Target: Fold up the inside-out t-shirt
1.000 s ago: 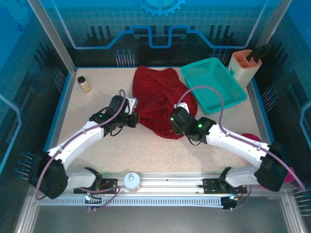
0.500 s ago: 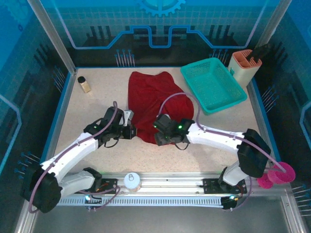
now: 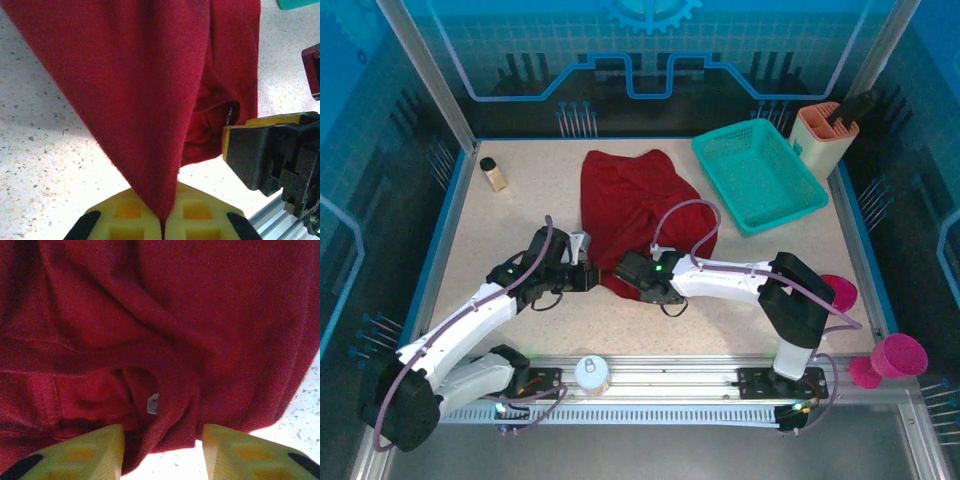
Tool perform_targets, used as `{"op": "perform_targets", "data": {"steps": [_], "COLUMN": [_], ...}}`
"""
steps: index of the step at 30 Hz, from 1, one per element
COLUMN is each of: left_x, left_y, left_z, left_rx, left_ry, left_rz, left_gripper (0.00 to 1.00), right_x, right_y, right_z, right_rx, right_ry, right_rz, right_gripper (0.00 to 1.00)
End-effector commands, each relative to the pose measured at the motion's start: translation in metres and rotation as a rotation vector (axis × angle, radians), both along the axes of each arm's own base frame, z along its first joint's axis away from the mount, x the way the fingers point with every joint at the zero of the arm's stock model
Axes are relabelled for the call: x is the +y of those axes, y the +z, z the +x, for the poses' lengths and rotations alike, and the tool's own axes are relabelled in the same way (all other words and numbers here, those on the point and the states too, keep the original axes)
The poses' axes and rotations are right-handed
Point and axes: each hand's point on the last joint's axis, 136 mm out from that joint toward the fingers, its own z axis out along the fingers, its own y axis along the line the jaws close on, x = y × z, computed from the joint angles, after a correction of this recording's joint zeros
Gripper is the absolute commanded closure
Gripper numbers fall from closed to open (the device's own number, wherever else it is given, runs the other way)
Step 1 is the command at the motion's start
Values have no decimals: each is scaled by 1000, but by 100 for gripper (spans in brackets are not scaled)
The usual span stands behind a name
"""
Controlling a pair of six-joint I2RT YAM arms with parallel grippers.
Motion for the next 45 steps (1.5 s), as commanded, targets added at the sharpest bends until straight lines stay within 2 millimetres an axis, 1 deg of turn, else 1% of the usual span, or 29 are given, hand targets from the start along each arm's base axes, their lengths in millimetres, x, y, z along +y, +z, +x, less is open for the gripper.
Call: {"op": "perform_targets", "data": {"steps": [1, 2, 5, 7, 11, 14, 17, 19, 21, 22, 23, 24, 25, 26, 28, 29, 30, 31, 32, 34, 36, 37, 40, 41, 43, 45], "left_x": [-3, -2, 0, 1, 5, 7, 7, 7, 6, 6, 7, 8, 9, 10, 8, 8, 9, 10, 11, 11, 8, 6, -3, -7, -14, -20], "left_y": [6, 6, 8, 10, 11, 14, 26, 40, 56, 62, 64, 62, 52, 42, 9, -8, -25, -40, -51, -69, -77, -79, -78, -76, -71, -68], "left_z": [-4, -4, -5, -5, -6, -6, -4, 1, 6, 9, 12, 13, 13, 12, 6, 2, -4, -10, -16, -30, -41, -46, -56, -59, -60, -59], "left_rx": [-3, -4, -13, -16, -15, -6, -23, -54, -93, -113, -124, -125, -108, -91, -39, -11, 21, 48, 69, 111, 140, 153, 164, 161, 151, 133], "left_ry": [0, 1, 3, 0, 16, 38, 47, 54, 57, 59, 66, 77, 91, 100, 117, 126, 143, 153, 159, 152, 126, 109, 48, 20, -16, -48], "left_rz": [-39, -38, -30, -24, -13, -15, -27, -37, -50, -52, -52, -47, -41, -43, -69, -78, -81, -74, -64, -48, -38, -32, -26, -23, 9, 46], "left_gripper": [96, 96, 96, 97, 97, 99, 98, 97, 97, 96, 96, 96, 95, 93, 86, 84, 83, 82, 80, 73, 65, 62, 53, 50, 46, 43], "right_x": [-11, -12, -14, -15, -20, -14, -3, -3, -1, -5, -9, -14, -19, -23, -33, -36, -43, -48, -51, -55, -57, -57, -55, -52, -49, -48], "right_y": [0, 1, 16, 29, 49, 75, 125, 169, 206, 218, 222, 218, 202, 181, 127, 108, 79, 60, 47, 24, 11, 8, 10, 12, 13, 13], "right_z": [8, 9, 17, 25, 39, 44, 54, 61, 61, 59, 58, 55, 51, 46, 31, 25, 17, 11, 6, -6, -15, -19, -21, -22, -21, -18], "right_rx": [-2, -5, -60, -106, -160, -201, -338, -469, -590, -626, -638, -630, -590, -543, -431, -401, -359, -322, -294, -223, -166, -149, -144, -145, -143, -141], "right_ry": [-93, -98, -95, -81, -37, 40, 173, 231, 324, 341, 354, 362, 375, 390, 405, 411, 399, 382, 369, 348, 346, 353, 389, 406, 428, 434], "right_rz": [-9, -10, -36, -51, -68, 29, 148, 216, 277, 287, 288, 279, 256, 228, 167, 152, 134, 137, 144, 154, 151, 143, 139, 144, 139, 121], "right_gripper": [74, 79, 89, 100, 100, 100, 100, 100, 100, 100, 100, 100, 100, 100, 100, 100, 100, 100, 100, 100, 100, 100, 100, 98, 84, 77]}}
